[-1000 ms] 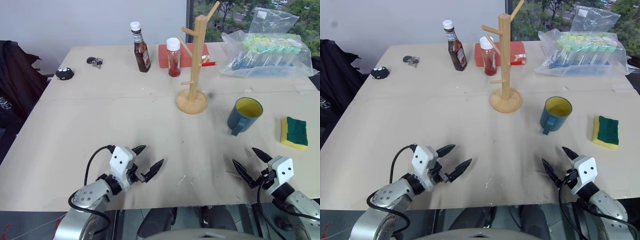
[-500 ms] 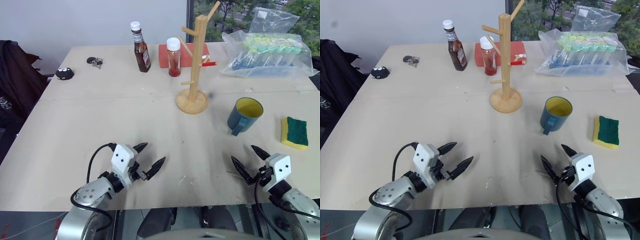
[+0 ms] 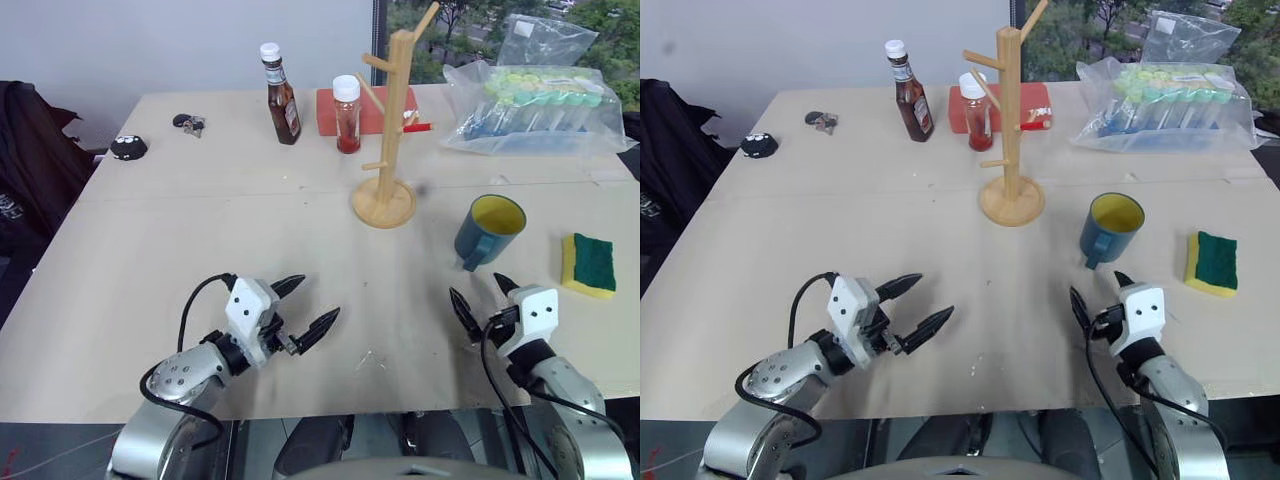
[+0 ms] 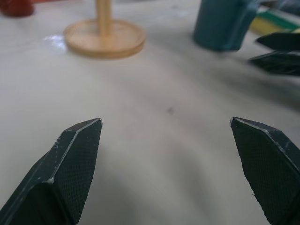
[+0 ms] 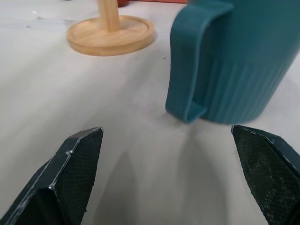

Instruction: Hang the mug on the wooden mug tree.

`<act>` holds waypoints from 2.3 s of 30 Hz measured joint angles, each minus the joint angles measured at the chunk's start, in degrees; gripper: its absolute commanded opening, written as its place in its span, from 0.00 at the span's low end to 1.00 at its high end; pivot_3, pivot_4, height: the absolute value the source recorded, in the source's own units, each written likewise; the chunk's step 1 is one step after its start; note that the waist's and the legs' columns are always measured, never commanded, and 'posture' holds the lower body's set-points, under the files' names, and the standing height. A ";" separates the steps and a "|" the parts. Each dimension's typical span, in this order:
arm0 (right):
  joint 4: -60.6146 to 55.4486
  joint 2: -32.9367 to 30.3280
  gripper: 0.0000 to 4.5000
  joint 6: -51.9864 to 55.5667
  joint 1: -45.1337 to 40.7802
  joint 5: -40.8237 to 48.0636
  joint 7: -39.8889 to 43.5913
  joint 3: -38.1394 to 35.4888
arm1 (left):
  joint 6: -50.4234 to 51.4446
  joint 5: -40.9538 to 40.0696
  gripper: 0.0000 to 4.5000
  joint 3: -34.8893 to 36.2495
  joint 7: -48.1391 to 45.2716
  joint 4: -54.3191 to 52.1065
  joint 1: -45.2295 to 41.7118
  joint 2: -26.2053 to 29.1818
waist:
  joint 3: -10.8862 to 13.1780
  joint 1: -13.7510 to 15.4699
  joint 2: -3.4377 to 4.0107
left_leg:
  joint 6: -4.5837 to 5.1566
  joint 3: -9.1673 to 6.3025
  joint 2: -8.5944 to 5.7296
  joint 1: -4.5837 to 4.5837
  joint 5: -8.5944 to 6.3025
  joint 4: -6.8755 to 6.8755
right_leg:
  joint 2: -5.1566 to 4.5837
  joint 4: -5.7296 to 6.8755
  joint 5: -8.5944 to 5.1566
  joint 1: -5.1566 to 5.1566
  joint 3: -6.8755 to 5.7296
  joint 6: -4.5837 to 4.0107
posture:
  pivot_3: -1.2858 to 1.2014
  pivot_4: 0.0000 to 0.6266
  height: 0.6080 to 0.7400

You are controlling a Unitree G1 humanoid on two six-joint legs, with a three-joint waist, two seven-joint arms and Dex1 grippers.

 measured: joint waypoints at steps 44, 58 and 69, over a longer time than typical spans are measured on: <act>-0.95 12.19 0.99 15.17 -10.11 -14.57 -23.70 -4.03 | 10.20 -15.70 1.00 2.36 -6.85 -5.89 -15.56 9.89 | -0.02 -1.51 0.00 | -0.04 0.65 0.24 -0.03 -0.01 -0.12 | 0.39 0.03 0.15 -0.41 0.46 -0.23 | 0.52 0.24 1.00; 3.35 11.72 0.02 12.41 -13.38 -14.36 -22.16 -3.93 | 10.15 -15.69 1.00 1.05 -6.95 -5.89 -15.57 9.77 | -0.04 -1.52 -0.03 | -0.04 0.82 0.31 0.00 -0.01 -0.12 | 0.45 0.03 0.21 -0.43 0.55 -0.30 | 0.52 0.24 1.00; 5.95 8.68 0.02 10.43 -14.13 -14.16 -19.89 -4.01 | 10.34 -15.68 1.00 1.04 -6.68 -5.89 -14.74 9.78 | -0.05 -1.52 -0.06 | -0.04 0.87 0.33 0.01 -0.01 -0.11 | 0.47 0.03 0.22 -0.44 0.58 -0.30 | 0.52 0.24 1.00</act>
